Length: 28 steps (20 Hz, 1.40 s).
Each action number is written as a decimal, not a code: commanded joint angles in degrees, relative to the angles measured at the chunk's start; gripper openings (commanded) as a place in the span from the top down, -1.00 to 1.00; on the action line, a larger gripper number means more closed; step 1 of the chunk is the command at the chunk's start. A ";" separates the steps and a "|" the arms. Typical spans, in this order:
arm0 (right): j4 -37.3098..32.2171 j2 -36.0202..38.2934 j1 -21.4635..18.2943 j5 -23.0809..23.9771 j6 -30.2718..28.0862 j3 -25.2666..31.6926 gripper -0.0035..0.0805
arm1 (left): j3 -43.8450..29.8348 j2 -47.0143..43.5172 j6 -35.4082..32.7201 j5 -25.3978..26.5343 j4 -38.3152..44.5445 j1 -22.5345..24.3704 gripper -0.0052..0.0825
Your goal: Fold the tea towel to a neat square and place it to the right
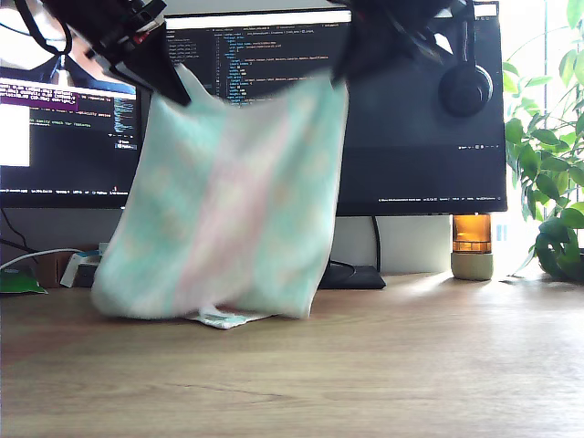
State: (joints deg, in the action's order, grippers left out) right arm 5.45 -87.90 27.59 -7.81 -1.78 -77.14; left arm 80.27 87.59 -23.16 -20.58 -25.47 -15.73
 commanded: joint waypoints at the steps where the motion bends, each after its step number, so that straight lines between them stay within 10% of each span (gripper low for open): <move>1: -5.99 -0.28 0.52 2.14 -1.42 -3.63 0.94 | 3.69 0.50 -0.42 0.63 1.53 0.44 0.93; 11: -5.60 -9.09 0.66 5.42 -4.85 -29.62 0.94 | 18.58 0.50 -3.65 1.97 6.67 2.38 0.93; 18: 18.43 -8.96 1.05 5.18 -5.66 -41.66 0.94 | 25.94 0.48 -6.12 -6.71 -9.01 2.86 0.93; 28: 31.32 -8.96 2.29 3.08 -5.97 -49.72 0.94 | 36.13 0.61 -7.98 -13.88 -20.39 2.89 0.94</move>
State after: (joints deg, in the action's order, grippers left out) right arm 37.12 -97.38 29.41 -4.58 -7.60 -126.43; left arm 116.38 87.53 -30.68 -34.22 -46.04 -12.84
